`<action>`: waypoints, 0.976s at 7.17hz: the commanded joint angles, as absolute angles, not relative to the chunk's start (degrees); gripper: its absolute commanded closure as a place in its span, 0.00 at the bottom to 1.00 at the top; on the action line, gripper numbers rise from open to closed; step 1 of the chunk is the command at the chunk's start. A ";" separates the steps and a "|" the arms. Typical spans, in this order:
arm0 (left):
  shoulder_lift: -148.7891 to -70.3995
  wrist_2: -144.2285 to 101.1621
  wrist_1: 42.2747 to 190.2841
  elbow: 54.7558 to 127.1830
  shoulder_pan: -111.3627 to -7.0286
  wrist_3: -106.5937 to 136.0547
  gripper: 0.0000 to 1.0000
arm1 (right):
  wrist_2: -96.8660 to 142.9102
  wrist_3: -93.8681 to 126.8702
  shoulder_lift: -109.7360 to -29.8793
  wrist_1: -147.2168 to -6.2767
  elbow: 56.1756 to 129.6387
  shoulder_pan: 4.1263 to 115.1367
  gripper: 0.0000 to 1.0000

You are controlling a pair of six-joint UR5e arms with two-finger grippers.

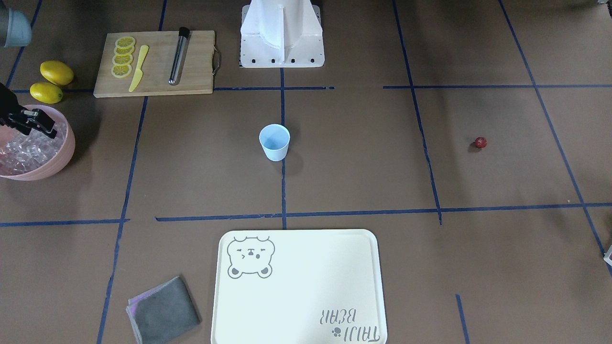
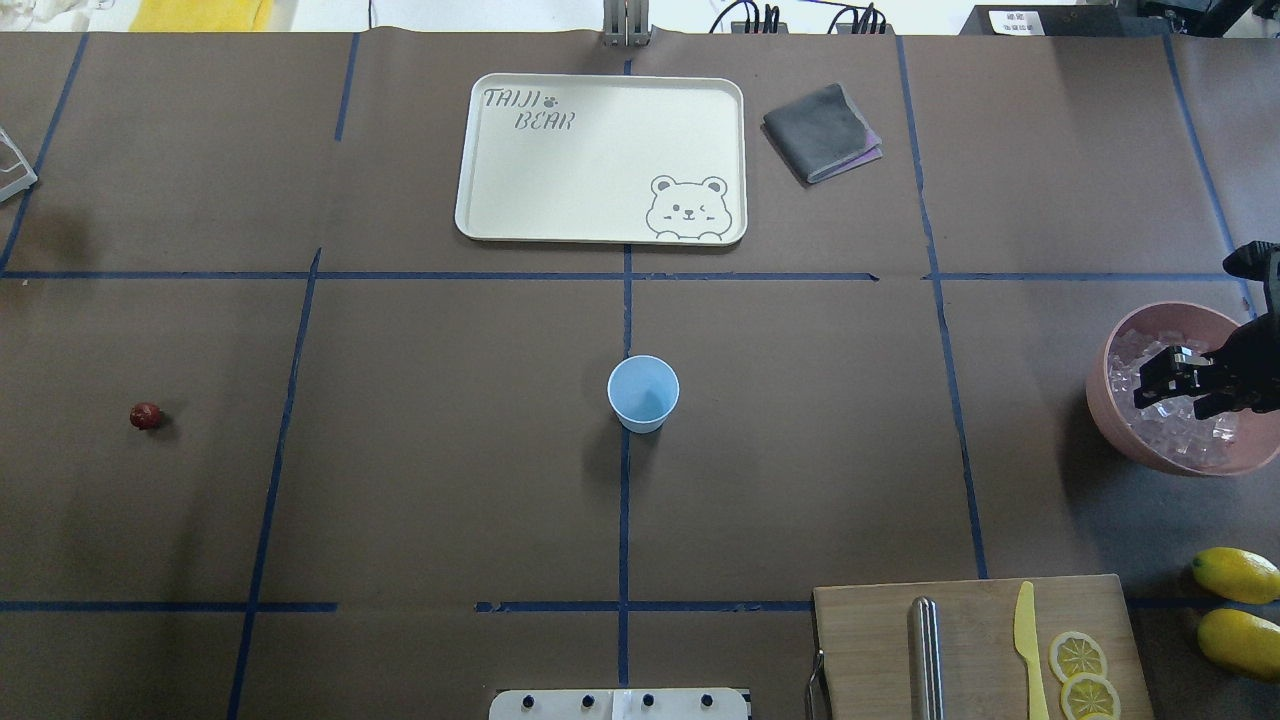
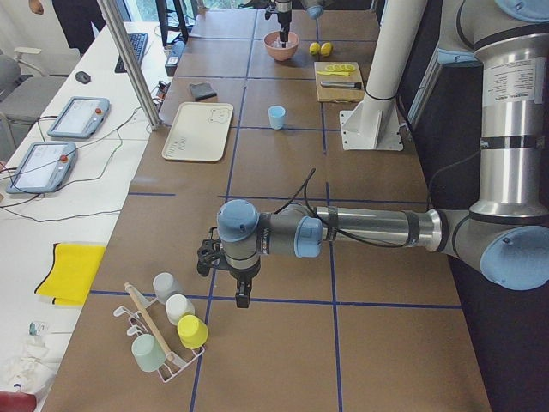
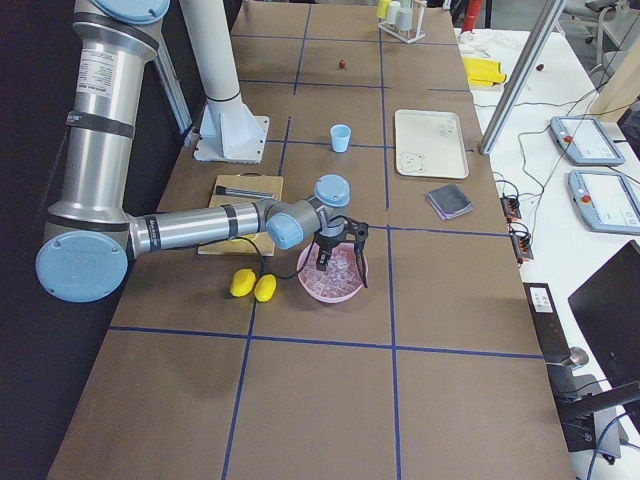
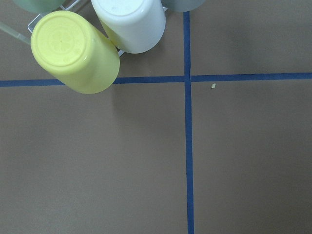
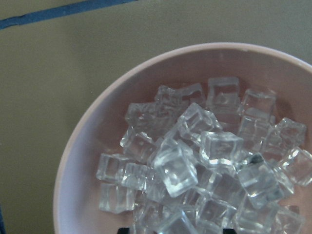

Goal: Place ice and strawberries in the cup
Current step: 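Close the right gripper on an ice cube and lift it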

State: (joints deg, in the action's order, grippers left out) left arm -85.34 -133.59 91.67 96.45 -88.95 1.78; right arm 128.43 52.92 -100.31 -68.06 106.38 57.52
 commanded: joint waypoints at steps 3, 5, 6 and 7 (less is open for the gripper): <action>-85.34 -133.59 91.67 96.50 -88.95 1.85 0.00 | 128.23 52.91 -99.84 -68.03 105.82 57.57 0.37; -85.34 -133.77 91.67 96.50 -88.95 1.85 0.00 | 128.41 52.91 -100.28 -68.03 106.00 57.66 0.38; -85.34 -133.77 91.67 96.50 -88.95 1.85 0.00 | 128.41 52.91 -100.37 -68.03 106.00 57.66 0.38; -85.34 -133.86 91.67 96.50 -88.95 1.85 0.00 | 128.41 53.00 -100.37 -68.03 106.00 57.66 0.44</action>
